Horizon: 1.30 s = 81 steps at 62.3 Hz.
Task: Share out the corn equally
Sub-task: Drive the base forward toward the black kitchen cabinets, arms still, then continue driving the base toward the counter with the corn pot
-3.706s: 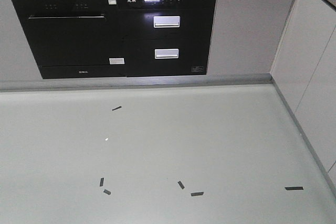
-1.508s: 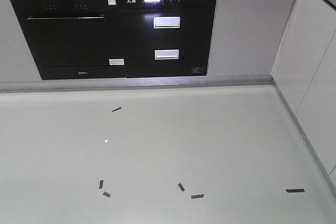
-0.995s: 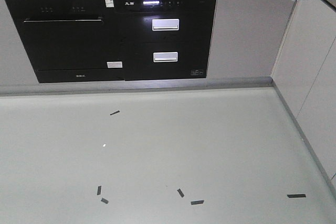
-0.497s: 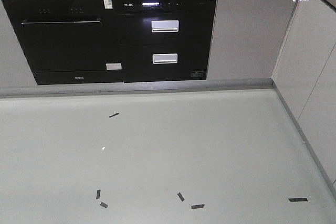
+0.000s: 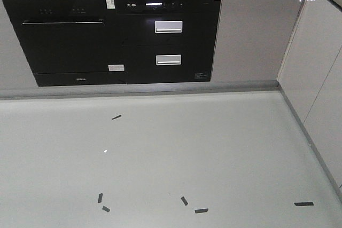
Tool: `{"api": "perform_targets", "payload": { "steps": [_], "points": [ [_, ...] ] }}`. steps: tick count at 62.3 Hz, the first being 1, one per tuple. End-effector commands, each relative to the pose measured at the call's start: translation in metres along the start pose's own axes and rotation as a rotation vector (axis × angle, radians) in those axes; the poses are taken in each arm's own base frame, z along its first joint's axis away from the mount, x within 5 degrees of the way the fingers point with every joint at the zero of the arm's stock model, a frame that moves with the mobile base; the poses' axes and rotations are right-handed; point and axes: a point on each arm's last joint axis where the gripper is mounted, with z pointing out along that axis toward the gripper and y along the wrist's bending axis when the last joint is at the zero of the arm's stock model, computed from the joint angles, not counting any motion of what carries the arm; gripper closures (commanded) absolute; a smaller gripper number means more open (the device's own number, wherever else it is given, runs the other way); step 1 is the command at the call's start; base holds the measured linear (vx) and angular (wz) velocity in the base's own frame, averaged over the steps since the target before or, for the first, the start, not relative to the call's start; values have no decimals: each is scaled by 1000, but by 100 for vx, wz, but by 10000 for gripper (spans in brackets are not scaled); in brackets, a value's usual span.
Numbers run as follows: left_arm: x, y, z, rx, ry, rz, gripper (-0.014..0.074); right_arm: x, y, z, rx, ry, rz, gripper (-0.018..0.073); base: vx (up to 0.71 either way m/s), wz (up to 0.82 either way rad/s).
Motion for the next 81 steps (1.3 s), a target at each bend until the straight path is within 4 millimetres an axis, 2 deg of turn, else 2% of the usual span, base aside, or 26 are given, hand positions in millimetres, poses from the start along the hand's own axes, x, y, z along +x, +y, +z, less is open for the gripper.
{"api": "perform_targets", "payload": {
  "steps": [1, 81],
  "points": [
    [-6, 1, -1, -15, -79, -13, 603, -4, 0, 0, 2, -73, -12, 564, 0, 0],
    [-6, 1, -1, -15, -79, -13, 603, -4, 0, 0, 2, -73, -12, 564, 2, 2]
  ]
}}
